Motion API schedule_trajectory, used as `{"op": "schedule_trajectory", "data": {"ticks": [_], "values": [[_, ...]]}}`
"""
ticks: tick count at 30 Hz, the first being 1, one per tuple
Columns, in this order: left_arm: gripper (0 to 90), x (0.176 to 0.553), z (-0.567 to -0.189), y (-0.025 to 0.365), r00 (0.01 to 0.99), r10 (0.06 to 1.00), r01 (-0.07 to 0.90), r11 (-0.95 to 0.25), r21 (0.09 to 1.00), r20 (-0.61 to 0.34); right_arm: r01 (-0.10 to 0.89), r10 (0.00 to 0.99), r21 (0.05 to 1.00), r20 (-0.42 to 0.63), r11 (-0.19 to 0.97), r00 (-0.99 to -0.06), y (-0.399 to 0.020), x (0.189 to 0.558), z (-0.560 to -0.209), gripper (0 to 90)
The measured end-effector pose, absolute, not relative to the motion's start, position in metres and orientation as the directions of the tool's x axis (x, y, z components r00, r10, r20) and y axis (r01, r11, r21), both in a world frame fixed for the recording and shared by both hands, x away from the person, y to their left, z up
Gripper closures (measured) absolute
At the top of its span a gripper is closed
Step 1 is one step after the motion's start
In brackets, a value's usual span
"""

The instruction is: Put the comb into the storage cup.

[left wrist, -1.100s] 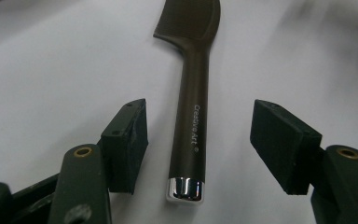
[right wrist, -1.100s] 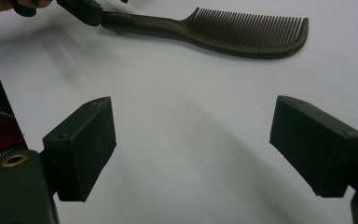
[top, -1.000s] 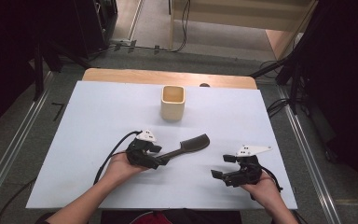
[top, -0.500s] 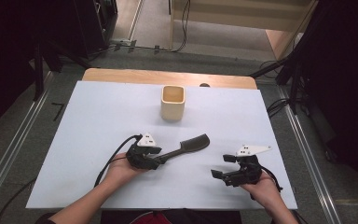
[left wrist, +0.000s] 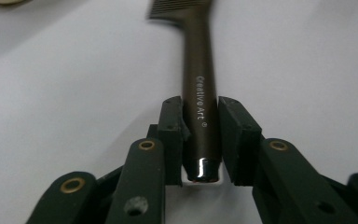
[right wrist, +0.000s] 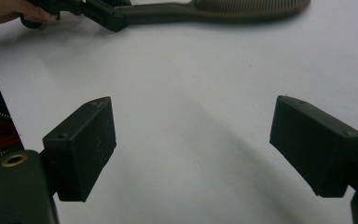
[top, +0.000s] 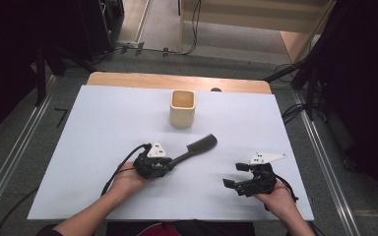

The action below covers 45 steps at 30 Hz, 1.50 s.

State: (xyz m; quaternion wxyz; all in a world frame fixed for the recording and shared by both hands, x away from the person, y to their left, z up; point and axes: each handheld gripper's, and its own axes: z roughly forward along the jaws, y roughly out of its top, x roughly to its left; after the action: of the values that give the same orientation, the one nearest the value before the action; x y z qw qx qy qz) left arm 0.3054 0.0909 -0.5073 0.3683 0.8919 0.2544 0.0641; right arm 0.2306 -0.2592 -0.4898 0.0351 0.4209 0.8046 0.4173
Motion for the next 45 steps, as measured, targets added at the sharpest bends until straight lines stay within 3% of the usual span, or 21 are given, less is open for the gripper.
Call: {"op": "schedule_trajectory", "data": {"ticks": [13,27,45], "values": [[73.5,0.309,-0.502,0.088,0.864,0.498,0.419,-0.627,0.657,-0.075,0.648,0.709,0.704,0.297,0.290,-0.640,-0.259,0.230,-0.489,12.7],[73.6,0.315,-0.490,0.087,0.827,0.508,0.526,-0.547,0.651,-0.242,0.639,0.709,0.710,0.284,0.296,-0.645,-0.261,0.229,-0.488,12.7],[73.5,0.314,-0.459,0.092,0.811,0.466,0.556,-0.421,0.717,-0.355,0.633,0.710,0.720,0.285,0.285,-0.644,-0.260,0.229,-0.486,12.7]]}}
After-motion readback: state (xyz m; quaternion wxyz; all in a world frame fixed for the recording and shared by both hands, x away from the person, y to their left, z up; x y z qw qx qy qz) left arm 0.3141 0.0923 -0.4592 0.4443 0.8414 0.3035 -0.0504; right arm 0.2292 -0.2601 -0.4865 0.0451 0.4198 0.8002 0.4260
